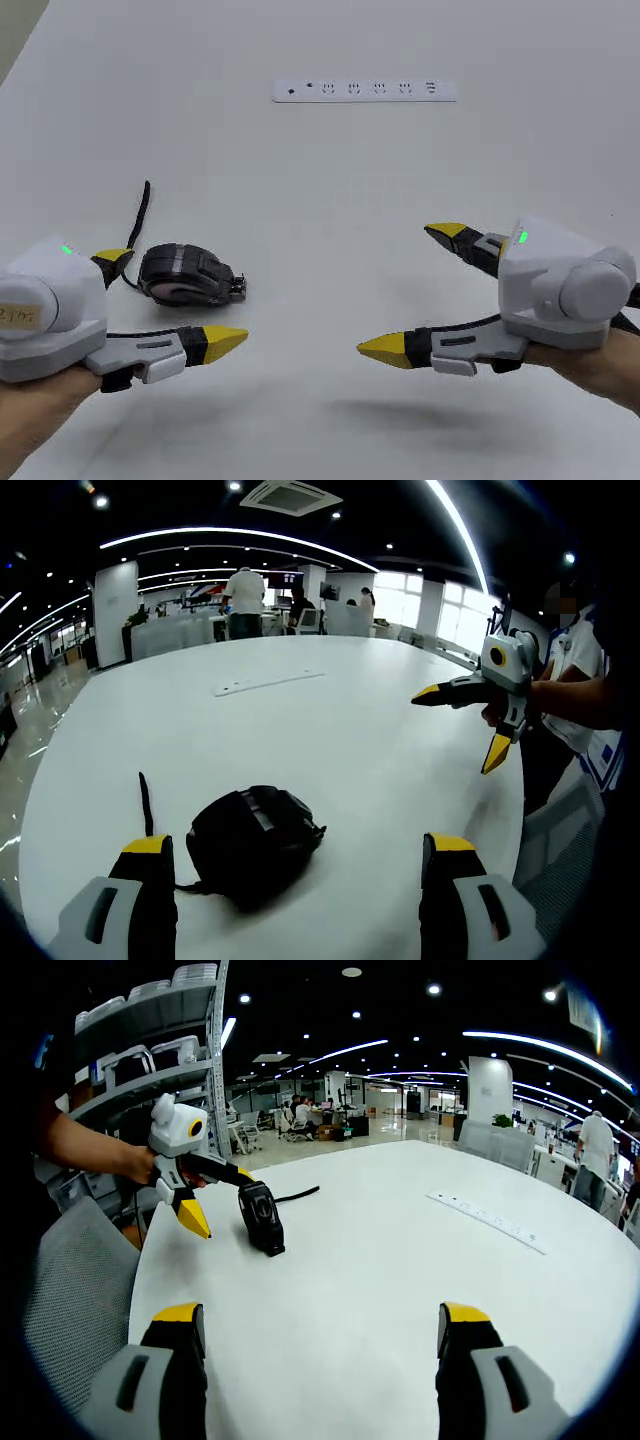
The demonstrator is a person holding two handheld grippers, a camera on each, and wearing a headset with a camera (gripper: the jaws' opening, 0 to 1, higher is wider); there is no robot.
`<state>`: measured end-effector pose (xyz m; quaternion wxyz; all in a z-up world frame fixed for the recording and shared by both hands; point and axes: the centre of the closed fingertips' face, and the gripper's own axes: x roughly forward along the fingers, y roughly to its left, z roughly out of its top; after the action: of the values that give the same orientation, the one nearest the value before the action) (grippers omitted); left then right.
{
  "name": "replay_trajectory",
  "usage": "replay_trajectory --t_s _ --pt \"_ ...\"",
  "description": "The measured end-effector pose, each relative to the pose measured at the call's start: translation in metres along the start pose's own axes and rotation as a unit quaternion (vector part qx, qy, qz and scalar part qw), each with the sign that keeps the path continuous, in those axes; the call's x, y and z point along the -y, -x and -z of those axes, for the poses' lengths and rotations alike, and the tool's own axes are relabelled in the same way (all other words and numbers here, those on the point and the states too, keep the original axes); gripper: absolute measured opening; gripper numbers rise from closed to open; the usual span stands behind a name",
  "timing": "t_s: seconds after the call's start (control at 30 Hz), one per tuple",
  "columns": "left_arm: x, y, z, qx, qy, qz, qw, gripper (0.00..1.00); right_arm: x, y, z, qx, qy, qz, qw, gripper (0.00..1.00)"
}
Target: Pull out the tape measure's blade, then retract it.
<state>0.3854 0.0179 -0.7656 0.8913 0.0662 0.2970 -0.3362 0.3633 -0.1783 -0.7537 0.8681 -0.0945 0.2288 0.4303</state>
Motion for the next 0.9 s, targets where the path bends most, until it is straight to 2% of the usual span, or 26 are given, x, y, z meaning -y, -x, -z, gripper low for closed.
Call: replay_trajectory --t_s 0.2,0.43,0.47,0.57,0.9 --pt "0.005 0.003 -0.002 0.007 -0.006 0.011 0.9999 1.00 -0.002 0.010 0.008 -0.004 -0.011 0.013 0.9998 1.00" --pt "0.002 0.007 -0.002 0.008 -0.010 0.004 0.9999 1.00 -0.005 0.018 0.014 -0.008 -0.016 0.020 0.9996 1.00" --pt "-0.003 0.014 -0.001 0.012 -0.010 -0.005 0.9999 1.00 -0.006 0.028 0.020 -0.009 -0.025 0.033 0.9991 1.00" --pt "-0.003 0.018 0.001 0.011 -0.011 -0.006 0.9999 1.00 -0.007 0.032 0.021 -0.012 -0.027 0.037 0.9989 1.00" --pt "0.005 0.030 0.011 0.009 -0.006 -0.006 0.9999 1.00 -0.013 0.036 0.023 -0.017 -0.034 0.042 0.9984 1.00"
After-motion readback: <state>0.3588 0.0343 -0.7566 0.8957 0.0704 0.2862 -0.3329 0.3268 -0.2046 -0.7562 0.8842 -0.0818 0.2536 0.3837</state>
